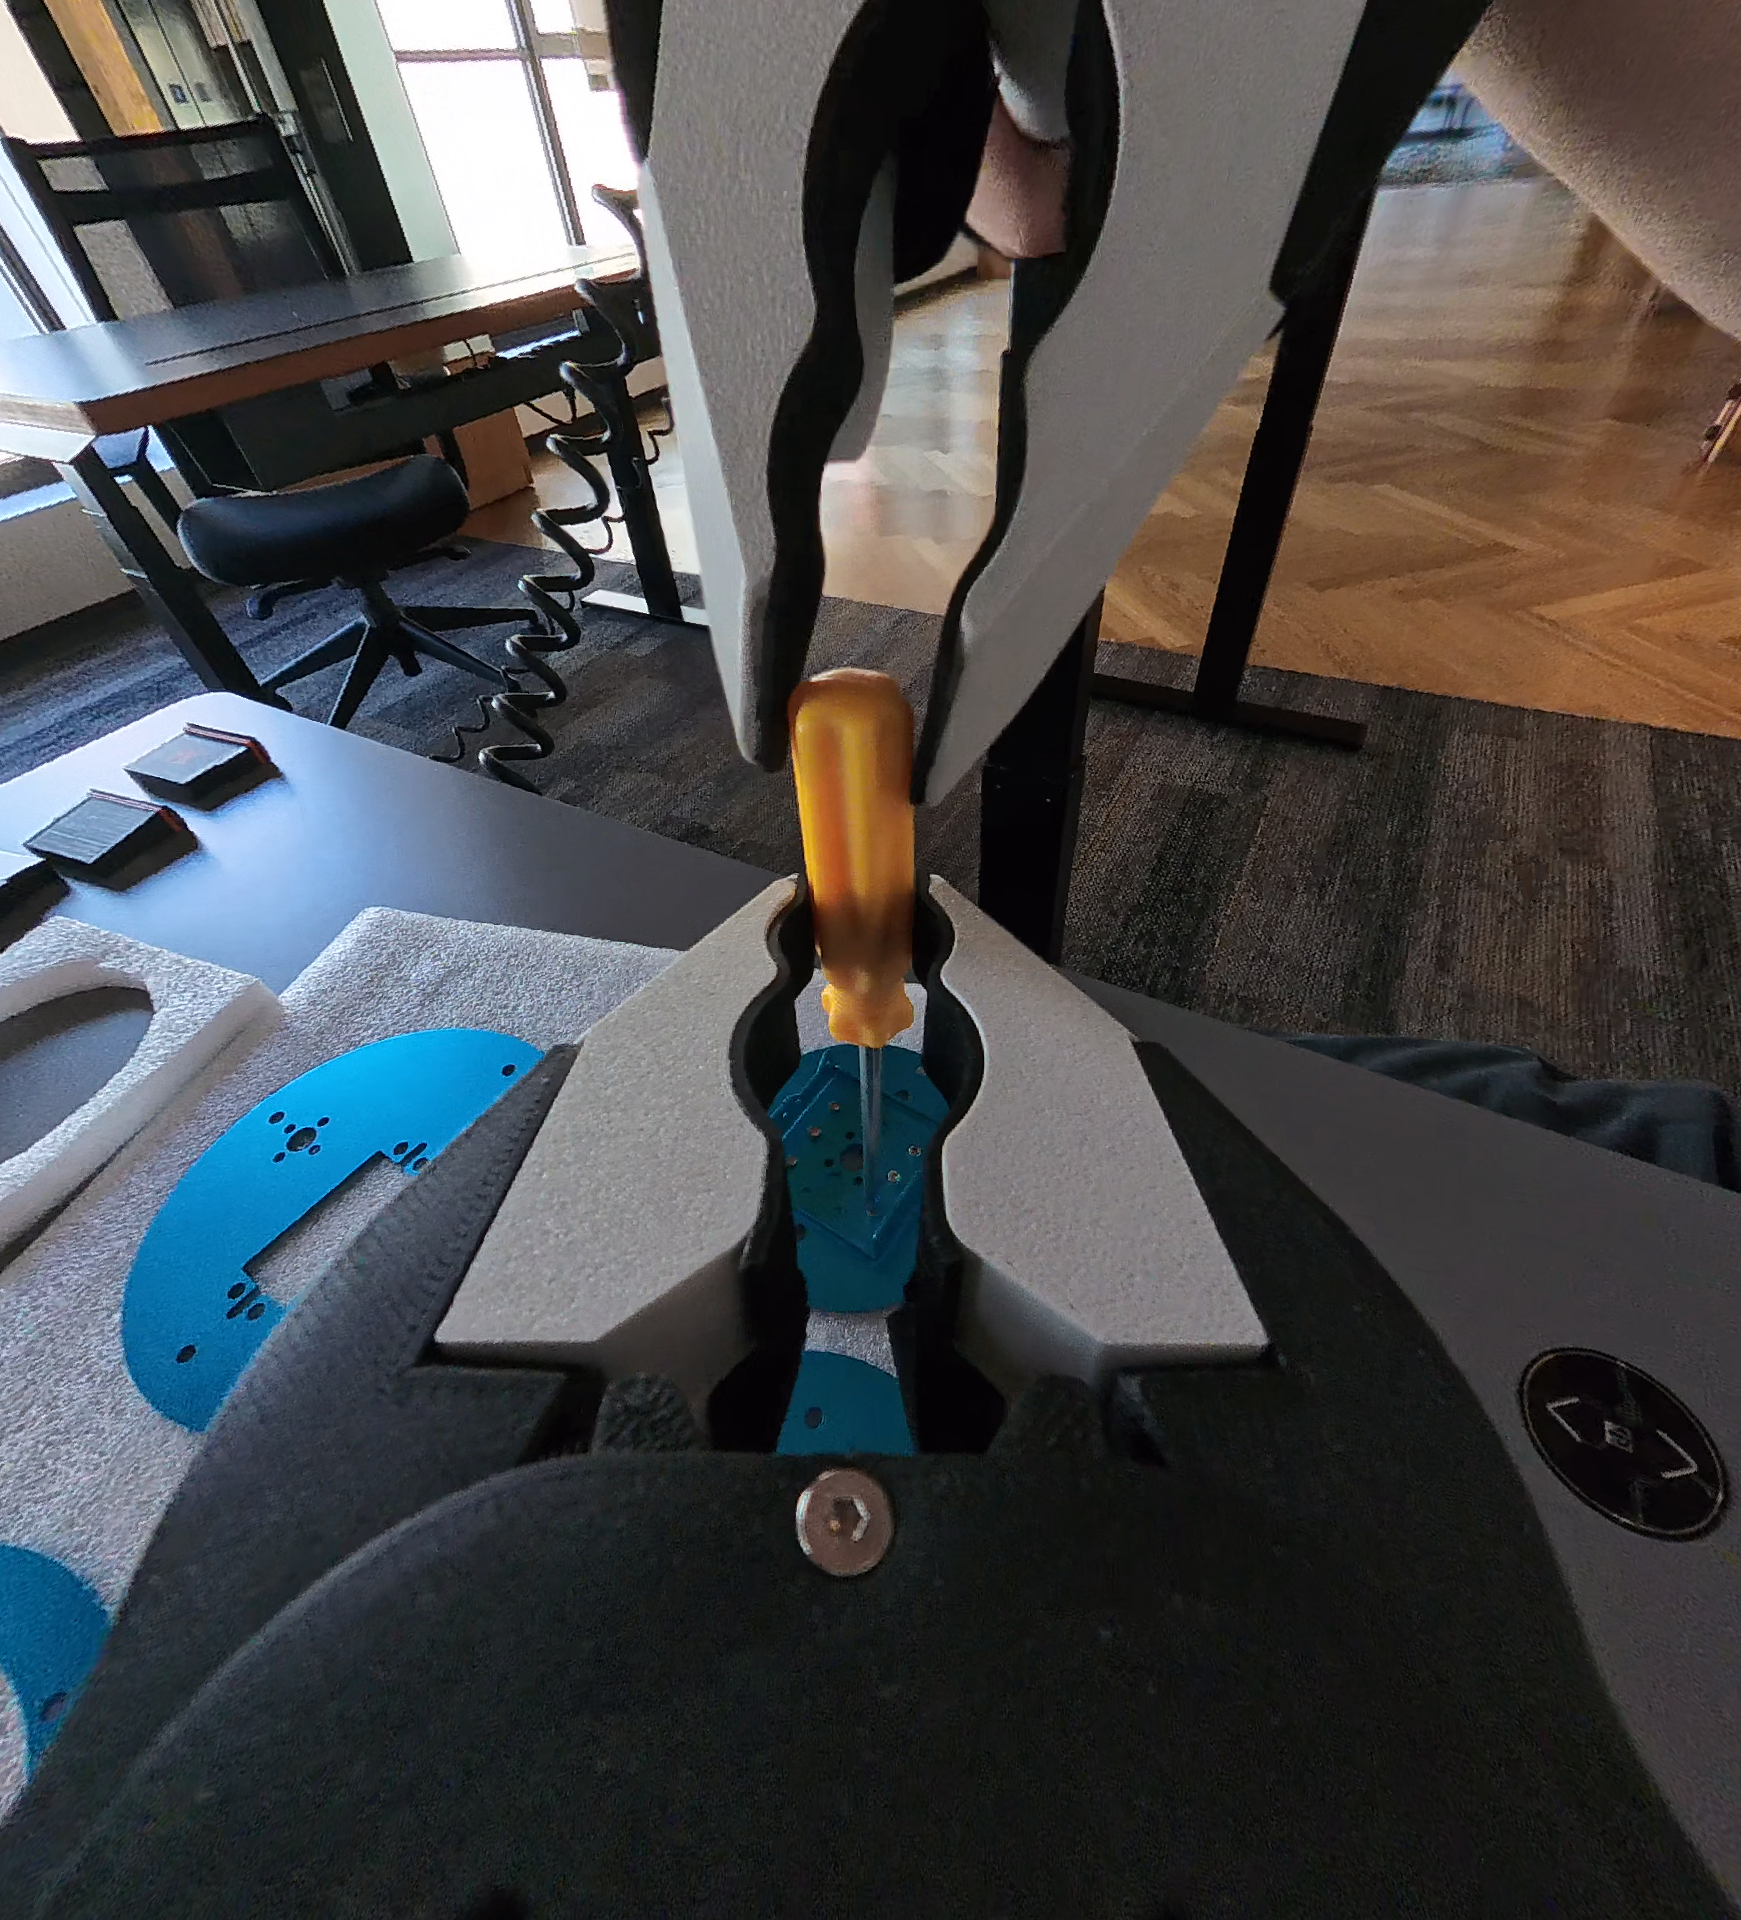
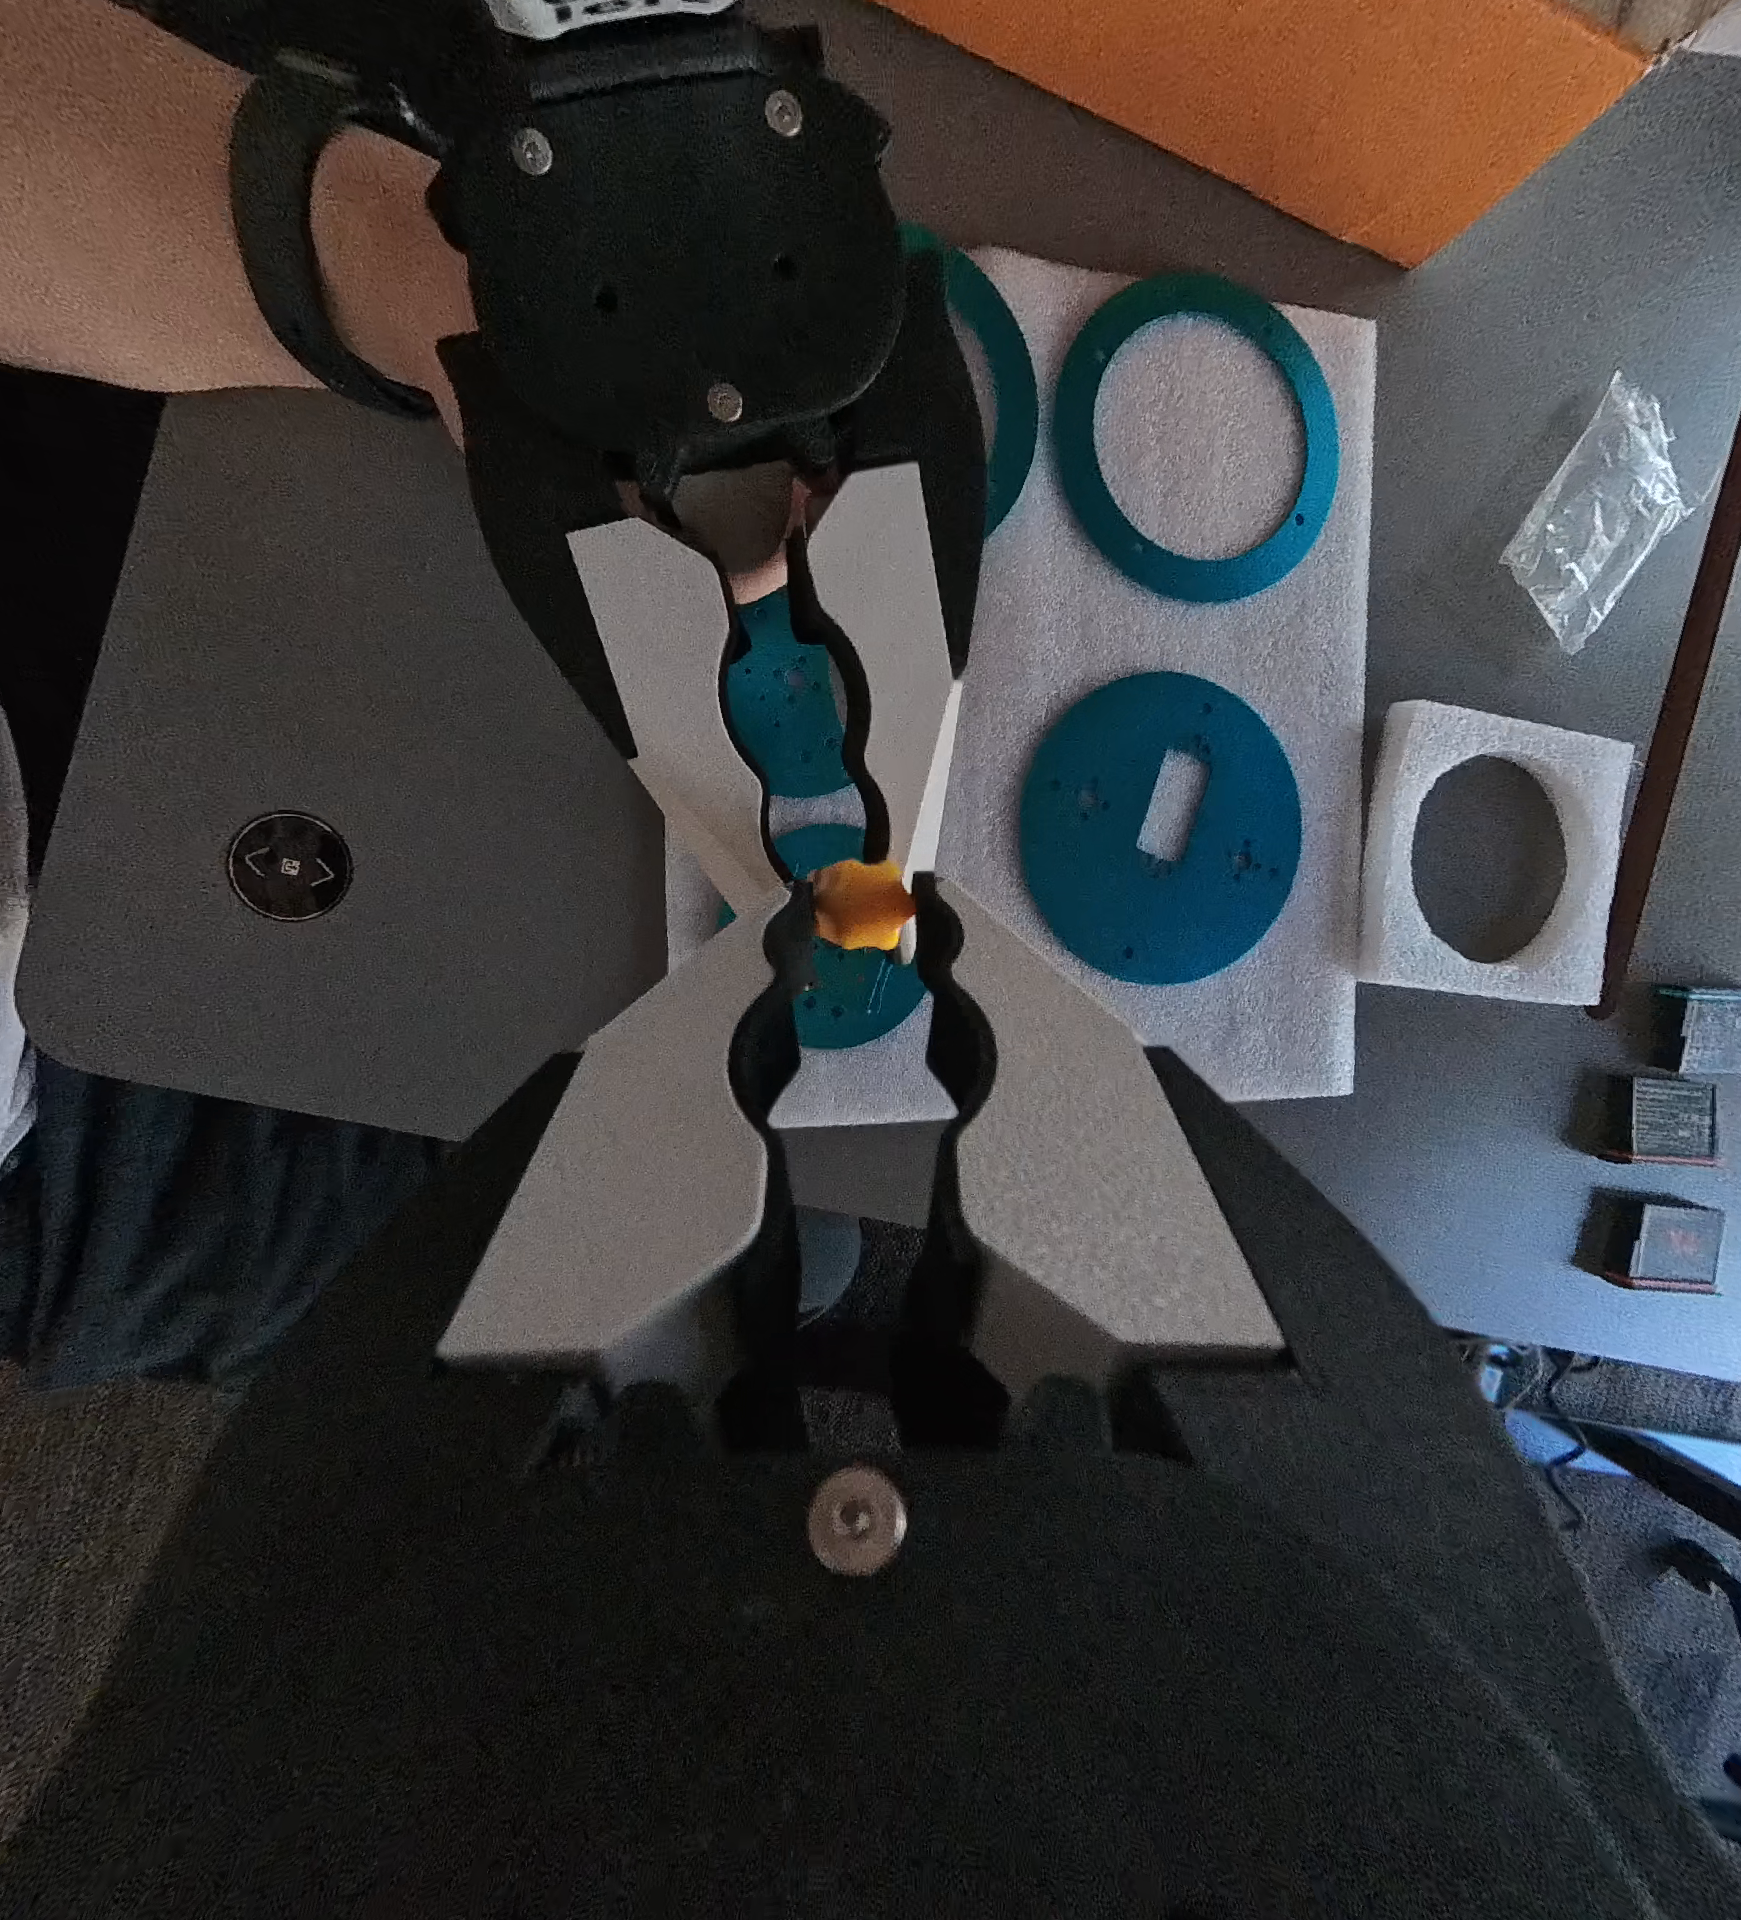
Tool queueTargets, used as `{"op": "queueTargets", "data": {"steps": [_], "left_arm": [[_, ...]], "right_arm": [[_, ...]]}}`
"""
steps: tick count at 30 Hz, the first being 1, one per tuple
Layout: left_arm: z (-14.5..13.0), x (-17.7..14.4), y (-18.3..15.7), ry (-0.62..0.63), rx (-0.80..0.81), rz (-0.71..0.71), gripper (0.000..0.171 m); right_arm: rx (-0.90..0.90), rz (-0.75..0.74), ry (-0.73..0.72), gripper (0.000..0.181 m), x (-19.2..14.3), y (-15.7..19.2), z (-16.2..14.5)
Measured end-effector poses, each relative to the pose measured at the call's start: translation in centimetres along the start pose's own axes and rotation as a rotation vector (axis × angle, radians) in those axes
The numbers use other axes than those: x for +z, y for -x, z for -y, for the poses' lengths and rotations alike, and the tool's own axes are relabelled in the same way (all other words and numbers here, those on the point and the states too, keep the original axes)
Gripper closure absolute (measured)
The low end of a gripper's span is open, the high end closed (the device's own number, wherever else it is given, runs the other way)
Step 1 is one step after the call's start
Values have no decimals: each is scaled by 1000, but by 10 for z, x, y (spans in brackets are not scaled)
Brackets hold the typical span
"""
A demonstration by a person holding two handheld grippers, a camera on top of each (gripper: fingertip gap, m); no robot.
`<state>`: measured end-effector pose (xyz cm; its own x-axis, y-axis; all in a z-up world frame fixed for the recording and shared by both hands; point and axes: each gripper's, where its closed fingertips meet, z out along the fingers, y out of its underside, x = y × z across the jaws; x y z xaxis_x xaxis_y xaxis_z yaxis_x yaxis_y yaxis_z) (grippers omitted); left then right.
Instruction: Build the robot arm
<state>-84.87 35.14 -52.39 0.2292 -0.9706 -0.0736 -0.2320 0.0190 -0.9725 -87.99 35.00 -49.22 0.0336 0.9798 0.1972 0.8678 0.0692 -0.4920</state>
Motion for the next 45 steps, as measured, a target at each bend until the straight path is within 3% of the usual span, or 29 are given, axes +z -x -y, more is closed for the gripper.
{"op": "queueTargets", "data": {"steps": [4, 7, 9, 11, 15, 18, 22, 26, 29, 34, 37, 42, 45], "left_arm": [[-2, 1, 3, 9, -3, 33, 155], [-3, 2, 5, 23, 5, 43, 154], [-3, 1, 2, 18, -3, 22, 154], [-4, 1, 1, 23, 9, 19, 154], [-4, 1, -1, 18, 9, -4, 154], [-4, 0, 0, 18, 7, -2, 154], [-4, 0, 1, 14, -9, 6, 154], [-6, 2, 5, 38, 12, 41, 155], [-6, 1, 4, 34, 17, 30, 155], [-6, 1, 2, 22, -1, -4, 156], [-6, 1, 1, 19, -3, -12, 156], [-7, 4, 0, 23, -7, -9, 154], [-8, 6, 3, 38, 9, 17, 156]], "right_arm": [[141, -53, 66, 163, 1, -6, -4], [395, -100, 60, 164, 3, -8, -3], [467, -83, 56, 164, 3, -5, -3], [358, -35, 72, 165, 2, -3, -2], [-52, 11, 78, 163, -1, 2, 0], [-123, 30, 133, 163, 0, 1, 0], [84, 52, 191, 164, 1, -2, -1], [509, -32, 195, 163, 3, -6, -1], [444, -35, 180, 163, 3, -4, 1], [-17, 36, 179, 165, 3, 0, 6], [-49, 67, 197, 165, 4, 1, 7], [204, 30, 277, 164, 3, 0, -1], [551, -49, 213, 164, 7, -4, 1]]}}
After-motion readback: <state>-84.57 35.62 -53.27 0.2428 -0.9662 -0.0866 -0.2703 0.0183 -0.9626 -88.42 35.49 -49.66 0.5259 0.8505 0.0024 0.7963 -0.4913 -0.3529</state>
